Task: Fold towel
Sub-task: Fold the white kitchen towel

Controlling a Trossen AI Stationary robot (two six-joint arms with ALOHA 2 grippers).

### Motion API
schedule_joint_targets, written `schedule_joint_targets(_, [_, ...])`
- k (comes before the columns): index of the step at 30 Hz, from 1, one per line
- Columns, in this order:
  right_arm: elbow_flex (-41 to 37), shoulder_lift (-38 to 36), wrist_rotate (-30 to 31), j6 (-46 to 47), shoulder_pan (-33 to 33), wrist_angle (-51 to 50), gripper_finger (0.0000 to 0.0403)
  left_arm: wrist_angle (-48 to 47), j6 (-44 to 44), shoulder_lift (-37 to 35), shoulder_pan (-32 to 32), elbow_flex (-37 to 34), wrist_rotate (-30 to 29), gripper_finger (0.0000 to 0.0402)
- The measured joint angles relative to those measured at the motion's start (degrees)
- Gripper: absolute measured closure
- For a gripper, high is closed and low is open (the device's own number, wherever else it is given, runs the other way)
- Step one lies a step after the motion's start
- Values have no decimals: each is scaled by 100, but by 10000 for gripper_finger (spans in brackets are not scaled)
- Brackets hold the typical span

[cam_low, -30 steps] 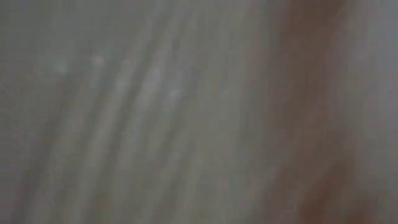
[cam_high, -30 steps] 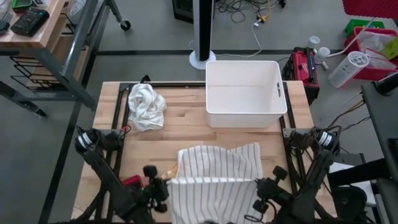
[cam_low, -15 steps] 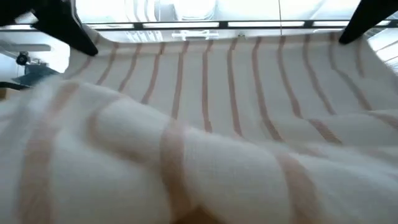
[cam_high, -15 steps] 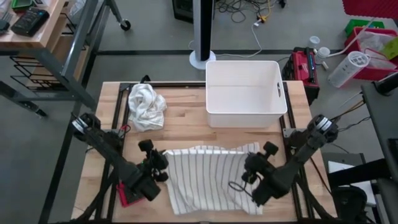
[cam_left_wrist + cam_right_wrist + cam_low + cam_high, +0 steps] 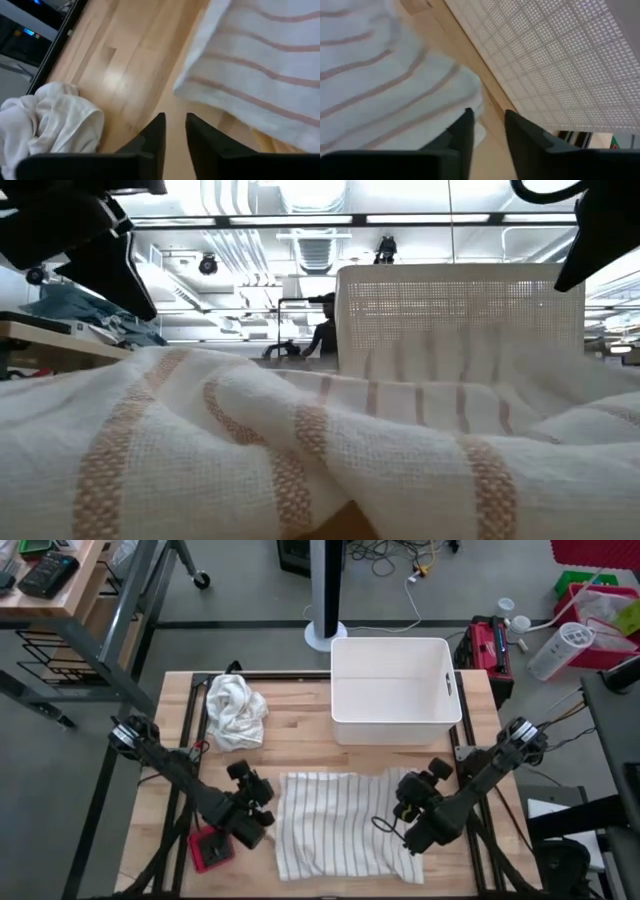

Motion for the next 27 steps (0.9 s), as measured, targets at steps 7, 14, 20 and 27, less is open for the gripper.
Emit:
schedule_joint_targets(7, [28,-143,-119,88,131,-107,209,64,-55,-179,-22,-65,461,273])
schedule_joint_targets(14, [-8,-191,-379,1017,1302,388,177,1556,-96,-163,-998,-94,1908,251])
schedule_joint_targets(20, [-72,51,-650,2039,2283,1928,182,3397,-1484,-158,-1994,-253,1800,263])
schedule_joint_targets(27, [-95,934,-623,809,2708,3306,183,5309,-1120,-15,-2371,-771,1236,291])
